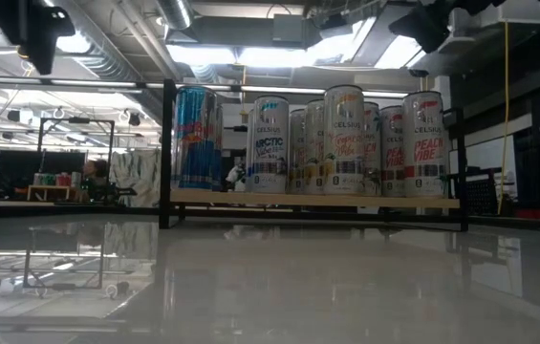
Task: Place canned beverage on shelf
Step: Put the white-blue soda can on the shelf aligned with the other white-blue soda can
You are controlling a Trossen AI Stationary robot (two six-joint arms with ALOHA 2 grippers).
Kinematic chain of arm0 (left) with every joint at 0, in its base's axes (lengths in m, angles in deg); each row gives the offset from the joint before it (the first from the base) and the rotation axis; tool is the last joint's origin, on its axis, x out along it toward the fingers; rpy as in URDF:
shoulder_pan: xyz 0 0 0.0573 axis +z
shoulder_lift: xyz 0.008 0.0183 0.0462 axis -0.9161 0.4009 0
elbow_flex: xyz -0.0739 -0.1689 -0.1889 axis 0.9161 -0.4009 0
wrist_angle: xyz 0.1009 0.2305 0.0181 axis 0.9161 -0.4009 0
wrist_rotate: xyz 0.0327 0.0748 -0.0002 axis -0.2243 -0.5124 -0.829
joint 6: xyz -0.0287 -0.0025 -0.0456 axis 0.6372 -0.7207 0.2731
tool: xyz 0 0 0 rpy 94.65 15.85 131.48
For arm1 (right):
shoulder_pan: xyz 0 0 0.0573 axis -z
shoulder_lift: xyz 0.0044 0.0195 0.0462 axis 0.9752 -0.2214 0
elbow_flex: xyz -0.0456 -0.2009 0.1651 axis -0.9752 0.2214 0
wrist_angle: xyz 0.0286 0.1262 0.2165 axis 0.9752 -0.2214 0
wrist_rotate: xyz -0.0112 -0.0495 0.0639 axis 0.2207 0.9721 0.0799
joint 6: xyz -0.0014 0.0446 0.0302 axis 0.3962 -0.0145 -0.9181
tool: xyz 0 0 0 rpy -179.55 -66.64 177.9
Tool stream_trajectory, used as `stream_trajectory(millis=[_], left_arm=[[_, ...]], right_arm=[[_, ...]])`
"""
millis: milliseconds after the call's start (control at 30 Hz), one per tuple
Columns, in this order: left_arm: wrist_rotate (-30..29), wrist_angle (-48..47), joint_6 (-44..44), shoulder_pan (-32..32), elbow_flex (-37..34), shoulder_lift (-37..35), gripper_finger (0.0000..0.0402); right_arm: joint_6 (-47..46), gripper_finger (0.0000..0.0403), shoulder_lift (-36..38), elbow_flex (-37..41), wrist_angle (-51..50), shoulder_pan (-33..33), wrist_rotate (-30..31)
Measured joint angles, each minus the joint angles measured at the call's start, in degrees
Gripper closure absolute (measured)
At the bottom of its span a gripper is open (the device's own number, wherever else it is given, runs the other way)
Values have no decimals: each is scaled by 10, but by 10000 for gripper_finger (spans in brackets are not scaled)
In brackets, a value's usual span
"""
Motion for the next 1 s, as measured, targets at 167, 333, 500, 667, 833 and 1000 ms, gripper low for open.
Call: stream_trajectory(millis=[167, 333, 500, 667, 833, 1000], left_arm=[[0, -1, -54, -43, 0, 50, 105], [9, -2, -116, -65, 0, 105, 105], [49, -30, -168, -76, 0, 155, 105], [66, -95, -183, -83, -1, 193, 105], [66, -98, -184, -84, -1, 210, 105], [67, -98, -184, -84, -27, 209, 105]], right_arm=[[0, 26, -30, 0, 14, -12, 0], [-1, 26, -60, 0, 35, -14, 0], [-1, 26, -85, 0, 55, -14, -1], [-1, 26, -98, 0, 54, -14, -2], [-1, 26, -99, 0, 54, -14, -2], [-1, 26, -99, 0, 54, -14, -2]])
